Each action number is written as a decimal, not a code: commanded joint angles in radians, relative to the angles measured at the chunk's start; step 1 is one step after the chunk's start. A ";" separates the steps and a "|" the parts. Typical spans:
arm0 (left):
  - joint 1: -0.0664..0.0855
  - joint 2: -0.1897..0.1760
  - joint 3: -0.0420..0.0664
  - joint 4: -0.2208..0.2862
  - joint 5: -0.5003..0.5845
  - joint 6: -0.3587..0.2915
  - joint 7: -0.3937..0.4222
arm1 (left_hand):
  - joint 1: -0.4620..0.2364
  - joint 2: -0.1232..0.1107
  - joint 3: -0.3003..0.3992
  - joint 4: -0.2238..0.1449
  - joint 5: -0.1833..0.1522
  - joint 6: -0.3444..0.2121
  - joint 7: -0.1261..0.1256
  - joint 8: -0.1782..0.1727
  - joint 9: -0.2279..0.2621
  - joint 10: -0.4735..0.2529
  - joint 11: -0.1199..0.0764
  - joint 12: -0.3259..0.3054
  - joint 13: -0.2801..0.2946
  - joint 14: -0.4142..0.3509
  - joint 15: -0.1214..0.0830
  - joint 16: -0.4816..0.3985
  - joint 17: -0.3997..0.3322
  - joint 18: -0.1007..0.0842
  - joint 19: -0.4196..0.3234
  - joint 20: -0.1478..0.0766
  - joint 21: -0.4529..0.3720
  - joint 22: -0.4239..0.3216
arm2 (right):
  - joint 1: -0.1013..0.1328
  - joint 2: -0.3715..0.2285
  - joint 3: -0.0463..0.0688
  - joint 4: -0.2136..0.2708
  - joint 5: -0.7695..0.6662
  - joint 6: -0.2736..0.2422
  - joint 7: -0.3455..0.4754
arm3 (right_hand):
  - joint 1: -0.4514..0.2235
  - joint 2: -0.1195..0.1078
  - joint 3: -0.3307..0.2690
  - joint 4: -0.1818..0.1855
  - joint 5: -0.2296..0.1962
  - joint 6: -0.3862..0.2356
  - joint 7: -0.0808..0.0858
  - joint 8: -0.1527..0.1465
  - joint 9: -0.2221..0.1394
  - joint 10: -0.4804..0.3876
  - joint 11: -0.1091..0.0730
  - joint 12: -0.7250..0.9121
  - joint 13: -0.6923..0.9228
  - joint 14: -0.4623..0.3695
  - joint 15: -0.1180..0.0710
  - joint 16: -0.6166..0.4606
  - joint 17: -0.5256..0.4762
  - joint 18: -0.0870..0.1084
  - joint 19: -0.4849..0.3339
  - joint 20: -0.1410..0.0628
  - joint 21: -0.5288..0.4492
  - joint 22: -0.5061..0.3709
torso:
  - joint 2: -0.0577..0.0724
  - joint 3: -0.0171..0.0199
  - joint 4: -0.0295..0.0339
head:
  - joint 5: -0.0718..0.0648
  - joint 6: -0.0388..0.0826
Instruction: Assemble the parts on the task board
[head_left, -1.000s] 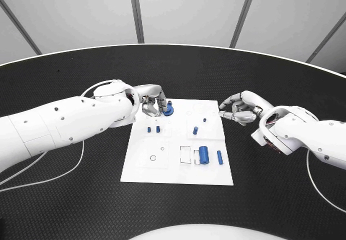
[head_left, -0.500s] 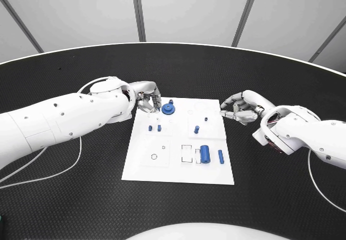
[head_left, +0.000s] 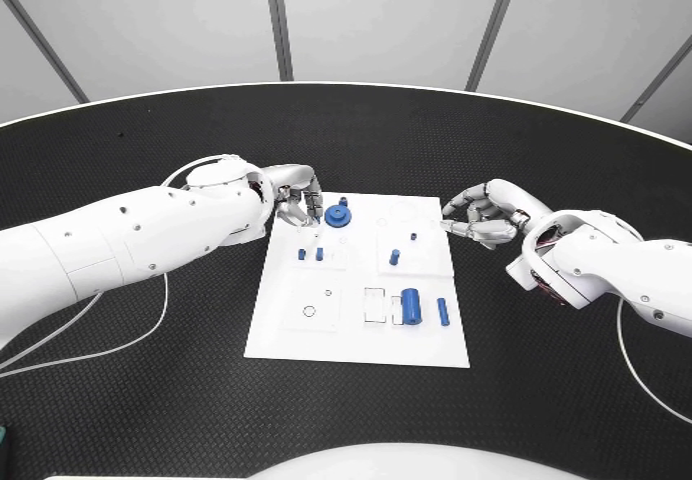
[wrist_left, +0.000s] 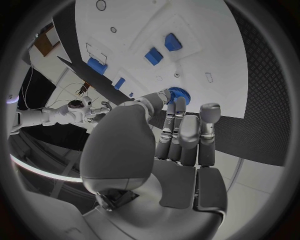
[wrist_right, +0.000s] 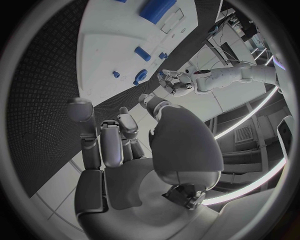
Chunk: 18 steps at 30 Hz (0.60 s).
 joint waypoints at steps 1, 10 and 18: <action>-0.006 0.003 0.000 -0.003 -0.001 0.002 0.002 | -0.006 -0.001 -0.002 -0.005 -0.004 0.006 0.001 0.003 0.001 0.008 0.002 -0.004 0.001 0.003 -0.003 0.000 -0.001 -0.010 0.007 0.001 0.003 -0.001 | 0.000 0.000 0.000 0.000 0.000 0.000 0.000 | 0.007 -0.001 0.006 0.000 0.005 -0.008 0.002 0.005 -0.001 0.004 -0.003 0.002 0.001 0.046 -0.007 -0.004 0.024 0.016 0.001 -0.002 -0.003 -0.001 | 0.000 -0.0005 -0.0002 | -0.001 -0.003; -0.024 0.011 0.000 -0.010 -0.001 0.005 0.005 | -0.004 -0.001 -0.001 -0.006 -0.004 0.006 0.002 0.003 0.001 0.008 0.002 -0.005 0.001 0.003 -0.003 -0.001 -0.002 -0.010 0.006 0.001 0.002 -0.001 | 0.000 0.000 0.000 0.000 0.000 0.001 0.000 | 0.007 -0.001 0.006 0.000 0.005 -0.008 0.002 0.005 -0.001 0.004 -0.003 0.002 0.001 0.046 -0.007 -0.004 0.024 0.016 0.001 -0.002 -0.003 -0.001 | 0.000 -0.0004 0.0006 | -0.002 -0.005; -0.034 0.015 0.000 -0.023 -0.005 0.006 0.007 | -0.002 -0.001 0.000 -0.007 -0.004 0.006 0.002 0.002 0.001 0.008 0.002 -0.006 0.001 0.002 -0.003 -0.002 -0.005 -0.009 0.006 0.001 0.001 -0.003 | 0.000 -0.001 0.000 0.000 0.000 0.001 0.000 | 0.007 -0.001 0.006 0.000 0.005 -0.008 0.002 0.005 -0.001 0.004 -0.003 0.002 0.001 0.046 -0.007 -0.004 0.024 0.016 0.001 -0.002 -0.003 -0.001 | 0.000 -0.0007 -0.0001 | -0.001 -0.006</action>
